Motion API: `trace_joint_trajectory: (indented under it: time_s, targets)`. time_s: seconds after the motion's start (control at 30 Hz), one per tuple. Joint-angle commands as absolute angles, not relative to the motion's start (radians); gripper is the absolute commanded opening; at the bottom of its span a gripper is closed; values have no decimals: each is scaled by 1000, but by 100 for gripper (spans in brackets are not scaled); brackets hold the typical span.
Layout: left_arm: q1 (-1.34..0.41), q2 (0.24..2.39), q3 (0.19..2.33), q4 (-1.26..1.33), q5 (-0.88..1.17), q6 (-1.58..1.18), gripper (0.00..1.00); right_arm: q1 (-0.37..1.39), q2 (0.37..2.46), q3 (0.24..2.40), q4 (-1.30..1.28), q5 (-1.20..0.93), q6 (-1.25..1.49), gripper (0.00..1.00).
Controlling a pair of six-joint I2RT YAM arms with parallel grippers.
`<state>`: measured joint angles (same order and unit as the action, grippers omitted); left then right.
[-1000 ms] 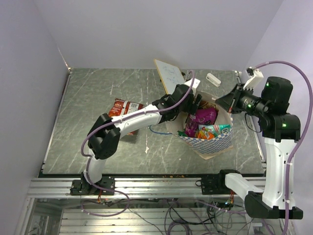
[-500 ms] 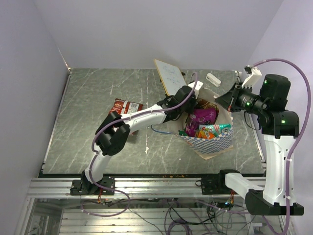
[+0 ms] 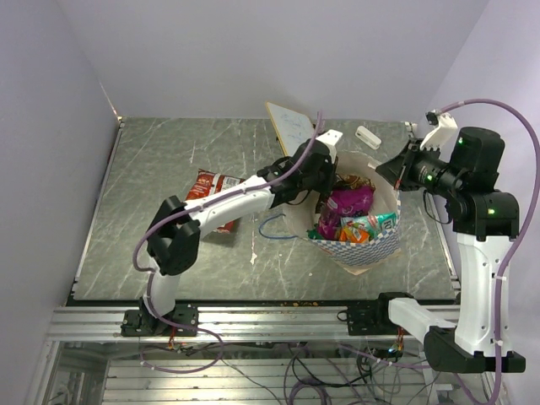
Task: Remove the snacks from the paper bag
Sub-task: Take out the snack from the paper bag.
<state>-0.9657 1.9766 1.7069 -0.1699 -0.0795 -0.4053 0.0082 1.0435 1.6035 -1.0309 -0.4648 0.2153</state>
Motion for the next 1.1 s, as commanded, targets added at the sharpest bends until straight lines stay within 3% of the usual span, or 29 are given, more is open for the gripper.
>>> trace_joint_trajectory:
  time_s: [0.0,0.43,0.83,1.07]
  targets:
    - [-968,1846,1758,-180,18,-481,7,15,1030,1606,-1022,-403,225,0]
    - [-966,1793,1940,-276,307,-624,7,15,1025,1606,-1039,-278,225,0]
    - [-909,1678,2130,-306,337,-632,7,15,1034,1618,-1053,-209,221,0]
    - [-792,1582,2144,-298,381,-674,7,15,1022,1581,-1042,-236,249,0]
